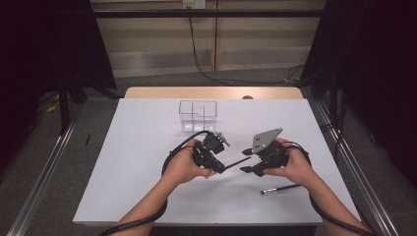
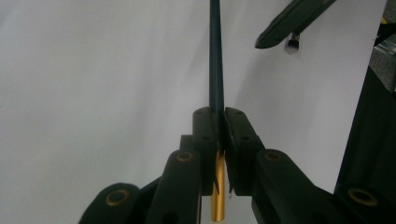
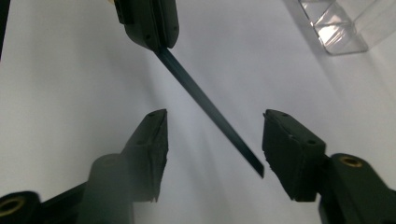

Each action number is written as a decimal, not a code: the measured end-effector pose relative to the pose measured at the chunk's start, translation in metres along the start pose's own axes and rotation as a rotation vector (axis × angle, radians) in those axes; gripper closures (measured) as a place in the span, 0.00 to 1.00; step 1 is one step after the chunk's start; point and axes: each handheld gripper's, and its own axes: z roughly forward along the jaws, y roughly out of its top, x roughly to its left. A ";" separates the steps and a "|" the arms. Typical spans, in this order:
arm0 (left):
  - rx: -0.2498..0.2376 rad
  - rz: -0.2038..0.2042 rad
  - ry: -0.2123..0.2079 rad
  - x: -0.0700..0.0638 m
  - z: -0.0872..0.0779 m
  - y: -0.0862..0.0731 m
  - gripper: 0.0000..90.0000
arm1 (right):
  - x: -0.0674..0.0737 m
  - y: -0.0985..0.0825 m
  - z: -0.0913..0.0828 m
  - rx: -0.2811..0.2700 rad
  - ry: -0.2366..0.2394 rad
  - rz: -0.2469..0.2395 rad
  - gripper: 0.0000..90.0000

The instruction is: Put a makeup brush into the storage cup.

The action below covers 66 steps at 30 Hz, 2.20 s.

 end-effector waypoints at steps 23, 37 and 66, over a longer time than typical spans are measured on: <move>-0.092 0.040 -0.099 0.007 -0.002 0.001 0.91 | 0.014 0.002 0.012 0.048 0.106 -0.165 0.94; -0.215 0.039 -0.105 0.014 -0.007 -0.009 0.59 | 0.011 -0.001 0.006 0.035 0.070 -0.136 0.94; -0.462 0.030 -0.125 0.024 -0.008 -0.030 0.01 | 0.007 -0.009 0.004 -0.017 0.054 -0.060 0.94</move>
